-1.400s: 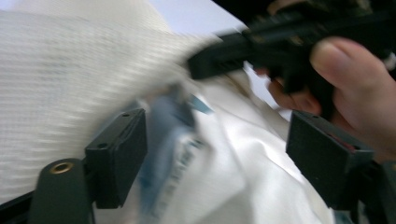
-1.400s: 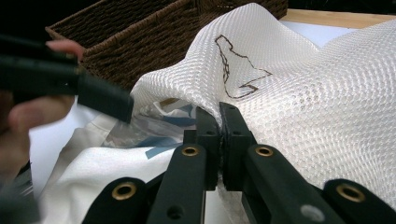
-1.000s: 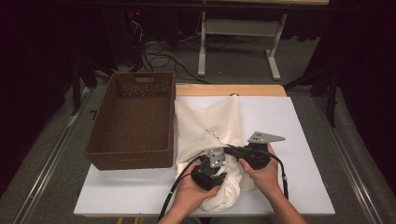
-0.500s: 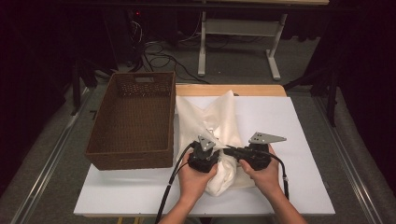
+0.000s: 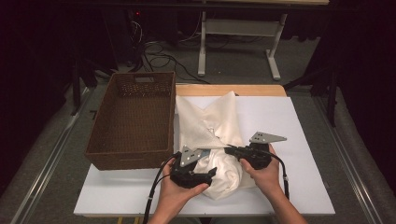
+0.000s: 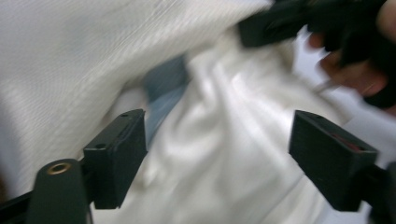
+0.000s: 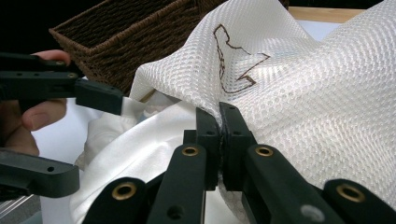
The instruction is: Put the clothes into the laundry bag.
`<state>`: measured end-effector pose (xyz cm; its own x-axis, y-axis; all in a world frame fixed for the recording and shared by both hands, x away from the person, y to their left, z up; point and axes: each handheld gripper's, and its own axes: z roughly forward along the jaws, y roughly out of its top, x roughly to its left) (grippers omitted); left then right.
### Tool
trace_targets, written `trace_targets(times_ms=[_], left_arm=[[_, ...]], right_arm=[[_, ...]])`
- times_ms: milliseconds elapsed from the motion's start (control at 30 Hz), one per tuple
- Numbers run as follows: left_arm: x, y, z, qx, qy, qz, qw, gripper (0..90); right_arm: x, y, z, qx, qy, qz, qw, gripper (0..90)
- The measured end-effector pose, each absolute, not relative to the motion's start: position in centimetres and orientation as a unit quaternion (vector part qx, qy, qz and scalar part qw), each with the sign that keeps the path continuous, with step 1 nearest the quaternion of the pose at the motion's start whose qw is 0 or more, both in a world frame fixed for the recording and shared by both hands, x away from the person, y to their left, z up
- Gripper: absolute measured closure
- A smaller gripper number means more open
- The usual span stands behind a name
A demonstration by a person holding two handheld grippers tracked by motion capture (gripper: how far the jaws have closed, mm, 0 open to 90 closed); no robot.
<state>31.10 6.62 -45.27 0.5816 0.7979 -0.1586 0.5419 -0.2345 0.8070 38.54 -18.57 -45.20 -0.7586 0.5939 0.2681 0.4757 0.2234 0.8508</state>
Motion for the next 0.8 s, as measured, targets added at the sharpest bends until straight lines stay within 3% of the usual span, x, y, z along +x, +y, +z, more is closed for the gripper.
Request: trace_targets(times_ms=[200, 433, 533, 700, 800], left_arm=[[30.1, 9.0, -47.2, 0.767, 0.471, 0.143, 0.412, 15.7], [30.3, 6.4, -48.9, 0.805, 0.45, 0.1, 0.373, 16.8], [31.0, 5.7, -49.6, 0.81, 0.459, 0.099, 0.353, 31.9], [31.9, 4.7, -49.5, 0.803, 0.469, 0.103, 0.353, 72.1], [32.5, 4.6, -49.0, 0.786, 0.479, 0.099, 0.38, 76.4]], right_arm=[[38.5, -18.6, -45.3, 0.34, 0.783, 0.518, 0.057, 89.2], [38.5, -18.4, -45.4, 0.34, 0.785, 0.515, 0.057, 89.2], [38.5, -18.4, -45.4, 0.341, 0.784, 0.516, 0.055, 89.2], [38.4, -18.1, -45.5, 0.337, 0.789, 0.512, 0.053, 89.2], [38.3, -18.1, -45.4, 0.334, 0.79, 0.512, 0.051, 89.2]])
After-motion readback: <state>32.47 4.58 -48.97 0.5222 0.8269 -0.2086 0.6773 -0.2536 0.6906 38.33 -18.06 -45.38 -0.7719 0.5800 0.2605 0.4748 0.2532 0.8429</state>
